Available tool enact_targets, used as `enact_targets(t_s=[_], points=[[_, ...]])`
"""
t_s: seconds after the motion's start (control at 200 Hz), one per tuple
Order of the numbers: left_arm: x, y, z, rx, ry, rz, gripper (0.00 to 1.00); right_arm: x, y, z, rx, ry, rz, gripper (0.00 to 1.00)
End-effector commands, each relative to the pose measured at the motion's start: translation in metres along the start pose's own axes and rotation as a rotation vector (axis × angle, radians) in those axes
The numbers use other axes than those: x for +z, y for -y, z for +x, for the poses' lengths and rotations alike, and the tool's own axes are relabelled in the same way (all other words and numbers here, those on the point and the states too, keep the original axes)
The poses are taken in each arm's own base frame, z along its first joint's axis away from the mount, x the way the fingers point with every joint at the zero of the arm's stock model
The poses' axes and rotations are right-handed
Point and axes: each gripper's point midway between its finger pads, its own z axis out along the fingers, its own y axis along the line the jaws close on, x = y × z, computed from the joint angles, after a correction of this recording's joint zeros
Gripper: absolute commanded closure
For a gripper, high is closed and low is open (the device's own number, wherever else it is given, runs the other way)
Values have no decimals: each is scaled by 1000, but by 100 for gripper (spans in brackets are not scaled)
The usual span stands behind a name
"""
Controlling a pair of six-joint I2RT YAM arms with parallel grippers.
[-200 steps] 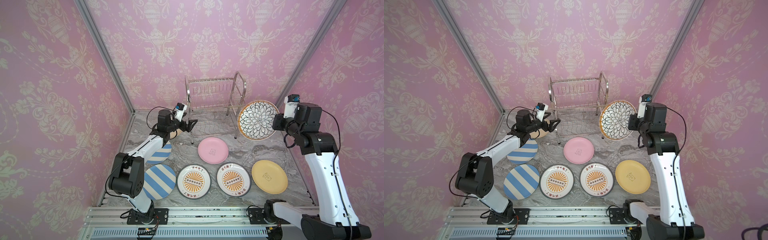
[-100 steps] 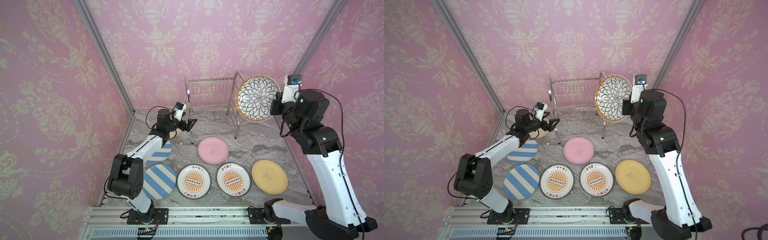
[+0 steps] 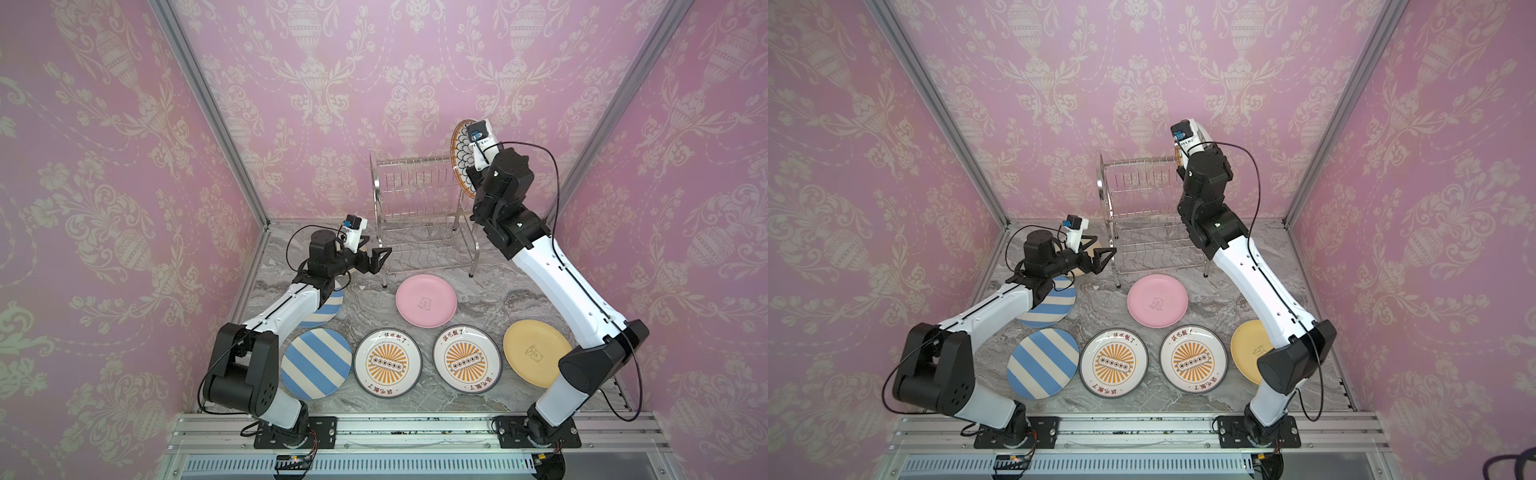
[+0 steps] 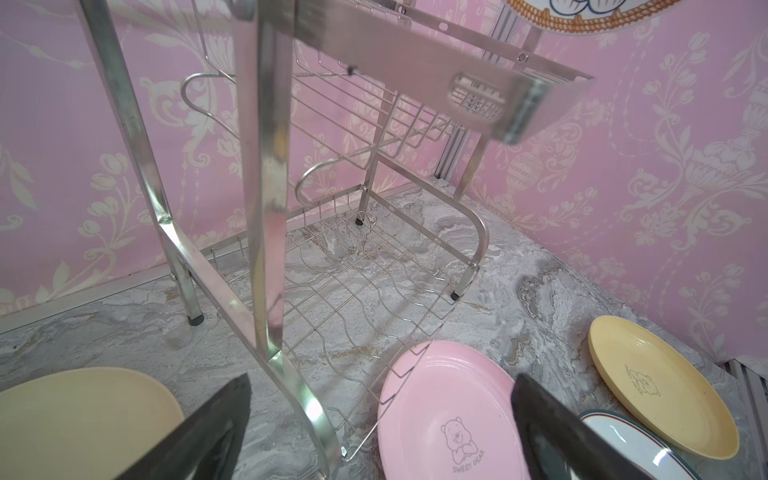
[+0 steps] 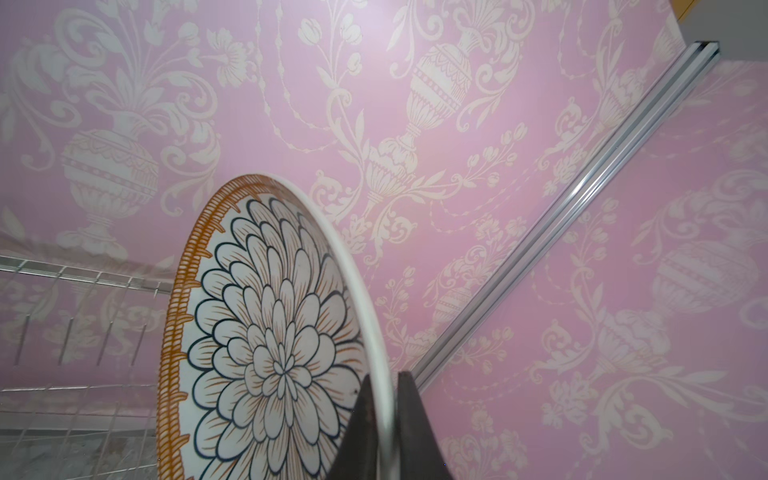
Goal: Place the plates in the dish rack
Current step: 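Lower the flower plate into the rack's upper tier with the right gripper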
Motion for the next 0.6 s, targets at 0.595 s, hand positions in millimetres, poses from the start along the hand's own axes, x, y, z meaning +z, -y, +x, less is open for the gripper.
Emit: enact_targets(t_s=[0.595], points=[[-28,19,3,-49,38,7,1,23,-1,-23,13,-46,222,100]])
